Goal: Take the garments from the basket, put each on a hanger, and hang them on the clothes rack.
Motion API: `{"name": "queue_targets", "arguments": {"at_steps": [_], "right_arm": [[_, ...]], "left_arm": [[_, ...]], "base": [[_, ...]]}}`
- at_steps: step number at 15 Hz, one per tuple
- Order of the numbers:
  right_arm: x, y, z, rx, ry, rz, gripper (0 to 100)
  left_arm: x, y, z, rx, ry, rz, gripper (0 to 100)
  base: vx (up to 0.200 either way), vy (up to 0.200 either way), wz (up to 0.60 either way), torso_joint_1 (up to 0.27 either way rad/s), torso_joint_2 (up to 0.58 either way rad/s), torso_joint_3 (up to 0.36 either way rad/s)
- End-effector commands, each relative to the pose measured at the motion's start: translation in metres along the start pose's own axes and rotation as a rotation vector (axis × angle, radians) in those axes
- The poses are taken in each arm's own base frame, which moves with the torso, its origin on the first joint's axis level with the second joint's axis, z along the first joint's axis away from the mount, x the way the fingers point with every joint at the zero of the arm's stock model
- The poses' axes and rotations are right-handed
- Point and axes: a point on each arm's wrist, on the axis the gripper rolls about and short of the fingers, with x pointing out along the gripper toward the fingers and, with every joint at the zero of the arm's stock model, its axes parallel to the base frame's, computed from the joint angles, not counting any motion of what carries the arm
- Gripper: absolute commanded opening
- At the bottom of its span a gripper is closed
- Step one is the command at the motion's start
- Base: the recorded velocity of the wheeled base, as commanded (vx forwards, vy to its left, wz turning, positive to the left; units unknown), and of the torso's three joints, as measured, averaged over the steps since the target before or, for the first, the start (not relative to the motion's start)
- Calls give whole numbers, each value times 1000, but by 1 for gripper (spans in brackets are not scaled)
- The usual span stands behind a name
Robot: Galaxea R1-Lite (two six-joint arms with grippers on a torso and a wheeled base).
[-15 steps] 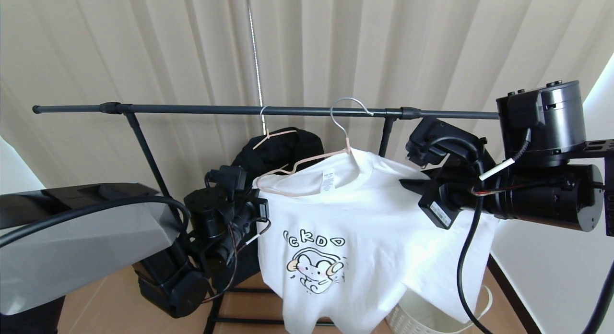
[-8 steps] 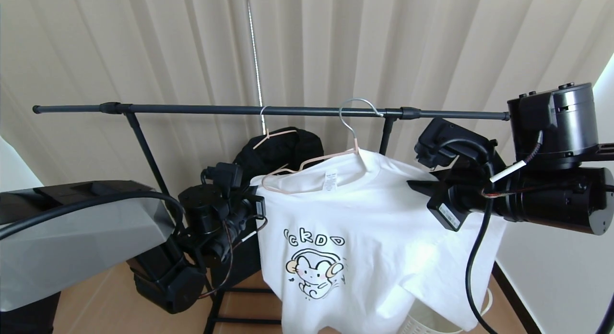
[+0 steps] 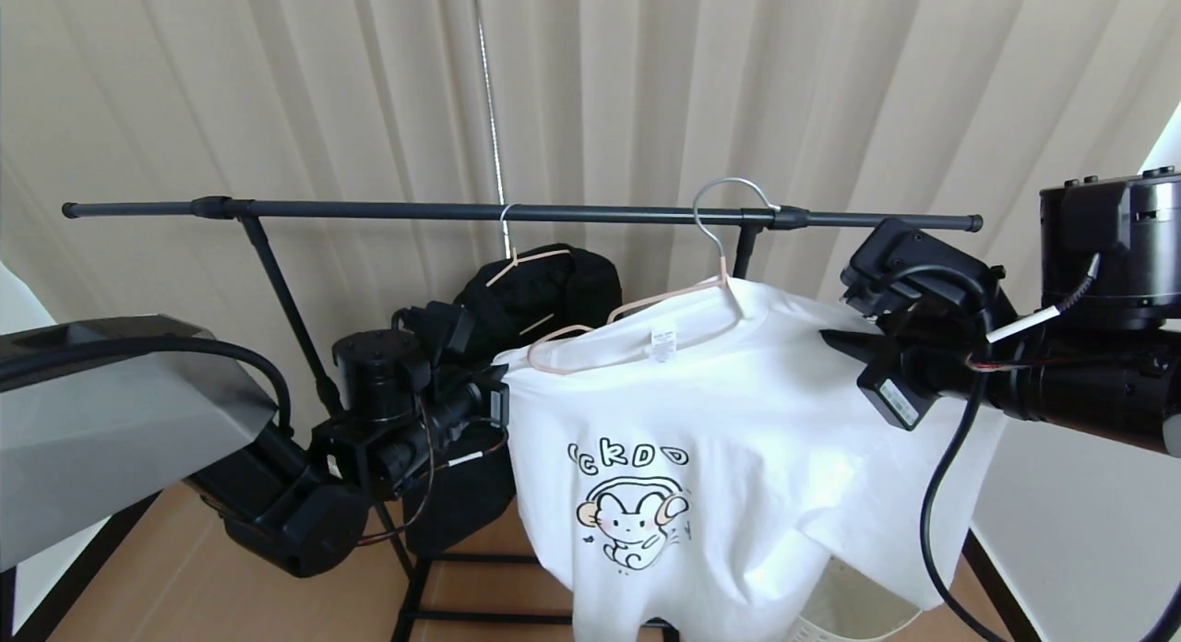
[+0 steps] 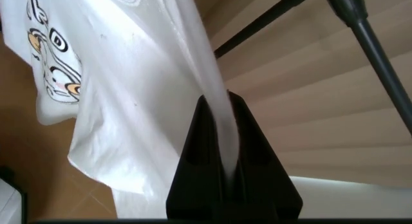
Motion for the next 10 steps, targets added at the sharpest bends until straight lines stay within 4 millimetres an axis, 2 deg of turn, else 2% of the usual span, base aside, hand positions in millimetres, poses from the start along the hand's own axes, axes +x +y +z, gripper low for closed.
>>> {"name": "queue_targets", "arguments": {"at_steps": [1, 10], "right_arm": [[6, 4, -9, 0, 1, -10, 0], [9, -7, -11, 29, -65, -95, 0]], "left_arm": [[-4, 1, 25, 0, -33, -17, 0], [-6, 2, 26, 85, 17, -37, 0]], "base": [[0, 0, 0, 0, 0, 0], [0, 0, 0, 0, 0, 0]]}}
